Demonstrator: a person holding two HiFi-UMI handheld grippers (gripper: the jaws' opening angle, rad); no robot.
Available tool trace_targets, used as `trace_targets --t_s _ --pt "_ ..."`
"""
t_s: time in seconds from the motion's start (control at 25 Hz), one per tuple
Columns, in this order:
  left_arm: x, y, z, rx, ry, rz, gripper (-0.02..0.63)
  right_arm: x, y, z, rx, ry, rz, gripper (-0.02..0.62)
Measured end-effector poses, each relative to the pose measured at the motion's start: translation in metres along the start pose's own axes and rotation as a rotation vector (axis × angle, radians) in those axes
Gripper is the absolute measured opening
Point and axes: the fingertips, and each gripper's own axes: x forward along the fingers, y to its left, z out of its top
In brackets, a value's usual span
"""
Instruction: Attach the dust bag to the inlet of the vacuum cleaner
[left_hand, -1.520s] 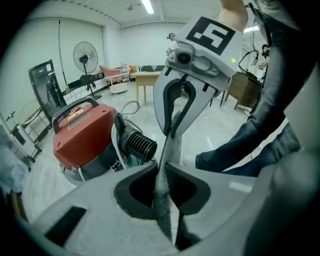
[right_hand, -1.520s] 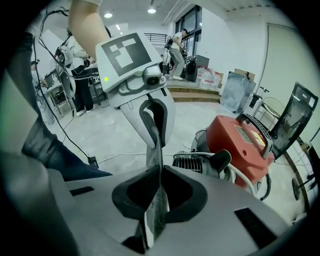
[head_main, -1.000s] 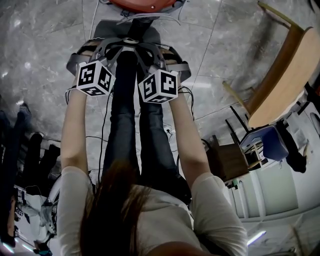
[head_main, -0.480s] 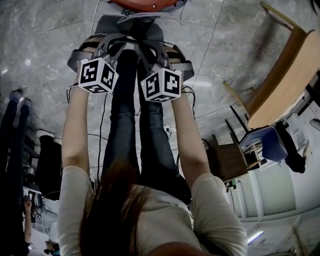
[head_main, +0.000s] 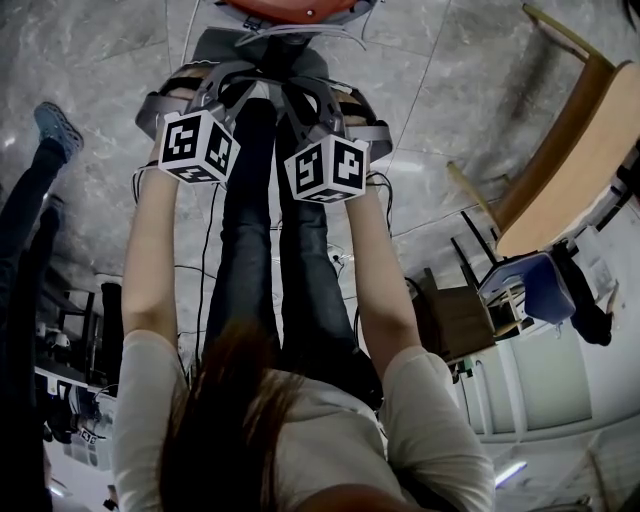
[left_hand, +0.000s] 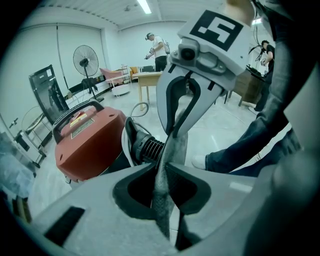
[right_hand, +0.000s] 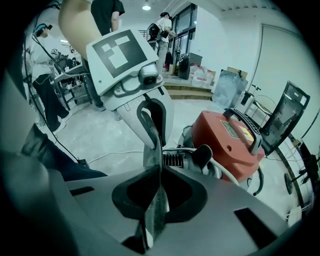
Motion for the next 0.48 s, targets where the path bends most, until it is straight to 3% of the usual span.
trace_targets --t_s 0.48 --pt "0.003 0.004 0.003 -0.077 -0.032 0.010 0.054 0.003 -0.017 -0.001 -0.104 0.011 0.054 0.032"
